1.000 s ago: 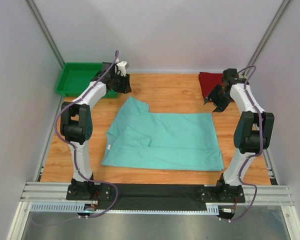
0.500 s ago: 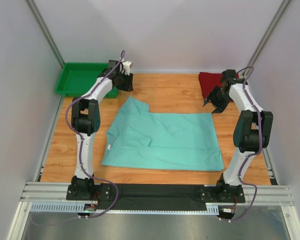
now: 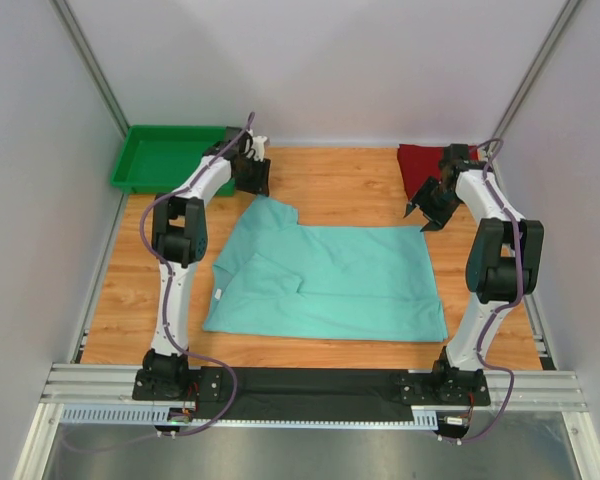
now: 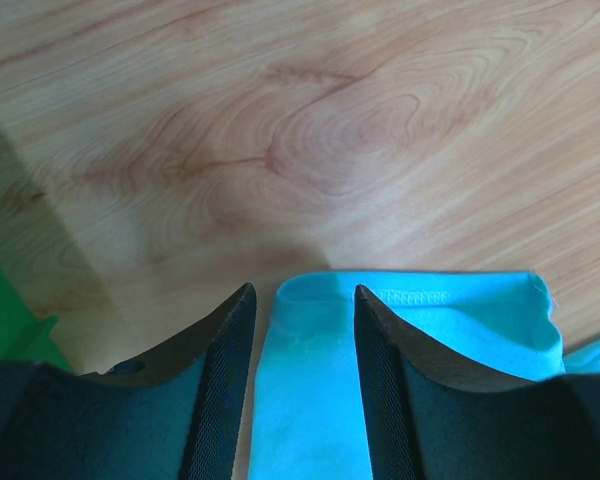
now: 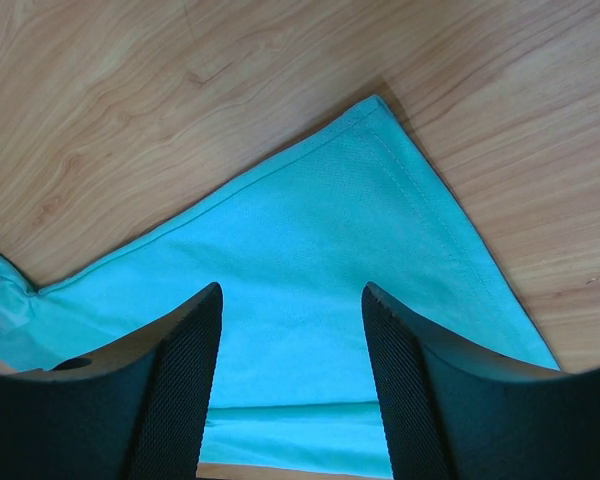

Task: Fold and stack the t-shirts
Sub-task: Fold the tshirt

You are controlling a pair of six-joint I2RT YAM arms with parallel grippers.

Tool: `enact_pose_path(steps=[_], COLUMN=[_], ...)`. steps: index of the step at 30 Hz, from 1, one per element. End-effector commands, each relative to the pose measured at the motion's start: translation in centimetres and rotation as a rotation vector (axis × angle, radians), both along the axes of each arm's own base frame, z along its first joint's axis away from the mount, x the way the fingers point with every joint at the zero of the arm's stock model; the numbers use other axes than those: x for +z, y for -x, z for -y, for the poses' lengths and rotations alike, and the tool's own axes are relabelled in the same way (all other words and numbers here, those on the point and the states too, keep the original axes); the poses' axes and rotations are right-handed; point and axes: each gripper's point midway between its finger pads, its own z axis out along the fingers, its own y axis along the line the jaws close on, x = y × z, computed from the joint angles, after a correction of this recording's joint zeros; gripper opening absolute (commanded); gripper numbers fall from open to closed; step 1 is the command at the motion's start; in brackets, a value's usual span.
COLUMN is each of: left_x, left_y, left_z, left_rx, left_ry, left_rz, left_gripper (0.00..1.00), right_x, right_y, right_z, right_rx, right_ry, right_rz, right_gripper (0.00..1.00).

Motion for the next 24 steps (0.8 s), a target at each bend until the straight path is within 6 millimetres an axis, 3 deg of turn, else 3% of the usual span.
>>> enact_pose_path(steps=[1,4,9,14,19,24], left_x=[0.1,-0.5,-0.1,1.9,4.3,6.2], left_y=[0.0,0.2,0.1,-0.3,0.1,1.0], left_z=[0.9,0.7,0.6,0.9,1.3,1.4], left_rx=[-0.001,0.016,0.021,0.027,0.030,0.020], left_ry=[0.008,-0.003,-0.004,0.019,0.056,0.074], left_rz=[-0.037,-0.051,-0.034,0.002,0.029,0.046], left_gripper=[0.52,0.50,0.30,0.15,0.03,0.01], right_x=[-0.1,-0.1,-0.9,-1.1,-1.5,-1.7], right_y=[-0.4,-0.3,0.1,-0.3,-1.2,-1.5], right_z=[-0.2,-0.3,0.1,1.6,1.4,1.2], right_rx=[0.001,0.006,-0.014,-0.133,-0.310,-0.440], right_ry=[-0.005,-0.002,0.013,0.082,0.054,0.062], right_rz=[0.016,0.018,-0.007,-0.033,-0.078,-0.132], right_gripper=[0.59,0.59,0.59,0.57,0.51,0.50])
